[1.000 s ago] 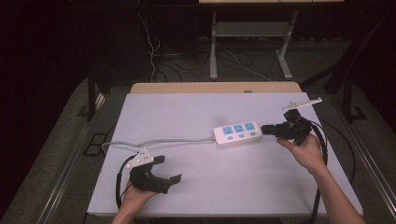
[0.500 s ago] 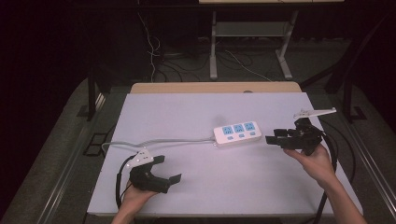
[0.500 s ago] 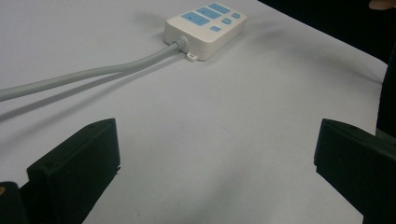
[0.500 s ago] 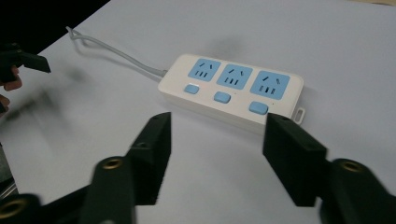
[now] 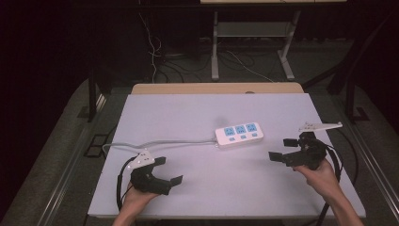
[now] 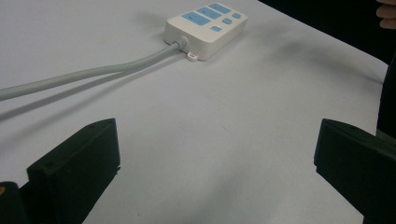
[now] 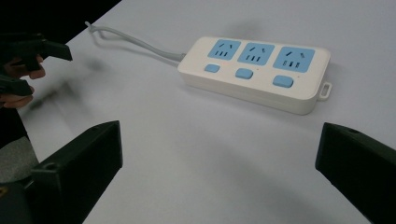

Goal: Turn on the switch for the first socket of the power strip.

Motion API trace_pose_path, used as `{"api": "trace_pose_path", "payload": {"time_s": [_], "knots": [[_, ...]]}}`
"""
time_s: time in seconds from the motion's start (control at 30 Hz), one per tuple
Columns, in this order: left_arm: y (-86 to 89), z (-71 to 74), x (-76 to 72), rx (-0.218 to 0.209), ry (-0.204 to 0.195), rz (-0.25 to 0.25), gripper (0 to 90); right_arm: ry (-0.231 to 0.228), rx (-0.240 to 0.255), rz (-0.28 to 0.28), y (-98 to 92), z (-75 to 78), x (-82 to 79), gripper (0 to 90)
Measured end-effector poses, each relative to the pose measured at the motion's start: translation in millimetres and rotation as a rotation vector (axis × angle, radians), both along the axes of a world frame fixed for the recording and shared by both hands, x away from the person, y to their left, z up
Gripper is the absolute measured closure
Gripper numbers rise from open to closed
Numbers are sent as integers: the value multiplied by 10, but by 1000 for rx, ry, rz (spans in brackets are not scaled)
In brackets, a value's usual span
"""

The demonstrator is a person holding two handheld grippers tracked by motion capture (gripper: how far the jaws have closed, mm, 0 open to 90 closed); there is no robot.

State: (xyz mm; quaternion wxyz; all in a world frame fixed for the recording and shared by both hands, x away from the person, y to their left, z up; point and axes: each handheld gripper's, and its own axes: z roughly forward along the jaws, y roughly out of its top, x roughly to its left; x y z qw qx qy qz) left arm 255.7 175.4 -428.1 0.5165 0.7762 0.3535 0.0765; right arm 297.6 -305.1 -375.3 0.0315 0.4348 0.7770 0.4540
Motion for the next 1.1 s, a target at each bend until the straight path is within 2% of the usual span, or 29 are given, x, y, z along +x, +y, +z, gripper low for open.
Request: {"api": "trace_pose_path", "payload": {"time_s": [0.5,0.87,1.1], "knots": [[7,-3,0,-4,4,4,0,-7,18,29,18,-241,-242,3],[17,-3,2,-7,7,5,0,-11,18,24,-18,-472,-395,3],[17,-2,4,-5,10,6,0,-10,10,19,-32,-530,-462,3]]}}
